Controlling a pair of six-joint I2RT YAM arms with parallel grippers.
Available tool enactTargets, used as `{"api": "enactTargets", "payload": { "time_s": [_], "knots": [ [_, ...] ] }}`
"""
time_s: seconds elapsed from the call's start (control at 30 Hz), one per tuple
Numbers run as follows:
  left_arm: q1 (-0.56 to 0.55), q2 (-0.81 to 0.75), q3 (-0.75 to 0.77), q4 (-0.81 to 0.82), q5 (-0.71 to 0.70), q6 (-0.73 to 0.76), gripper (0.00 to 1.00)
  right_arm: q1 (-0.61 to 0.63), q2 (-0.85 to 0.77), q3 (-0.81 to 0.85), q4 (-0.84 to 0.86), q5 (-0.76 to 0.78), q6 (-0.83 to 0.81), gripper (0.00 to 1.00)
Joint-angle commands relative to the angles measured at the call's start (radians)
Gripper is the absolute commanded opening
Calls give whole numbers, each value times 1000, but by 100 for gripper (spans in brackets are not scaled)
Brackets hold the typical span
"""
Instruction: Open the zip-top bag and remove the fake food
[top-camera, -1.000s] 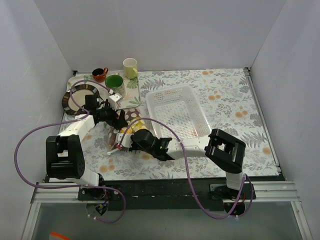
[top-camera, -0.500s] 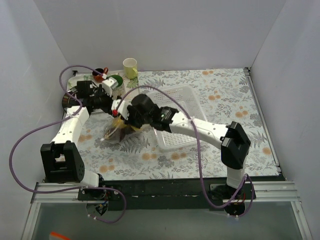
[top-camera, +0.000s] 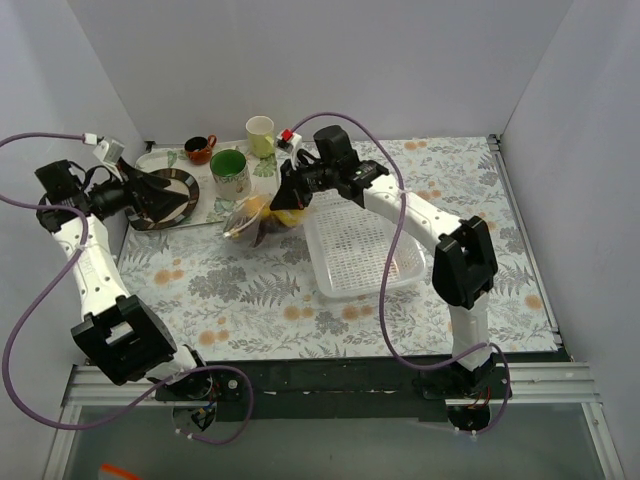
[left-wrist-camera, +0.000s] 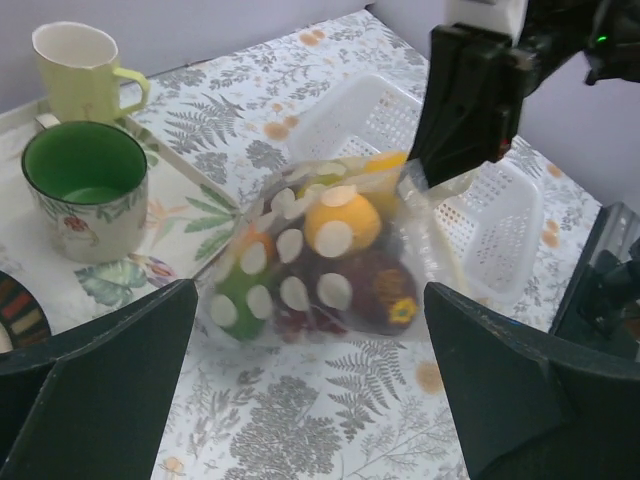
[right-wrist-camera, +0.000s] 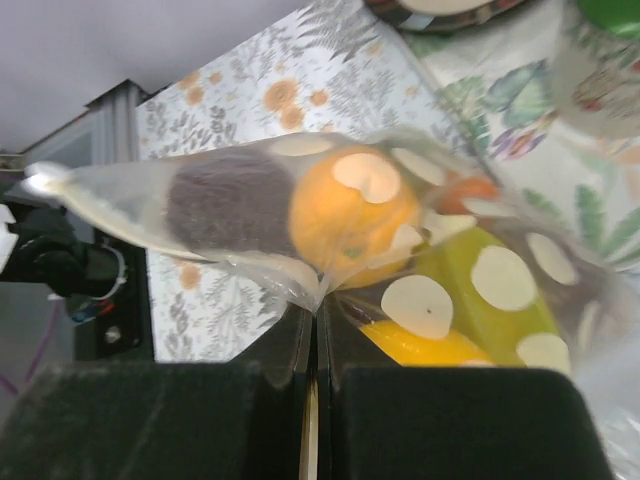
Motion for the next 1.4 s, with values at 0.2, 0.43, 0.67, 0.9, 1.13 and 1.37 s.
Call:
{"api": "enactTargets", "payload": {
  "time_s": [0.2, 0.43, 0.67, 0.9, 1.13, 1.37],
  "knots": [
    [2, -65, -264, -632, 198, 941, 97, 22, 10, 19, 188, -205, 210, 1],
    [3, -211, -500, -565, 343, 1248, 96, 24, 2, 45, 205, -228, 244, 1],
    [3, -161, -433, -516, 423, 1186, 96, 24, -21, -10, 282, -262, 293, 1],
    [5, -104, -421, -623, 423, 1338, 90, 28, -35, -38, 311, -282, 322, 1],
    [3, -86, -343, -626, 425, 1325, 79, 31, -61, -89, 311, -288, 307, 1],
    [-20, -98, -316, -561, 426, 1230, 77, 37, -71, -119, 335, -294, 315, 1]
  ]
}}
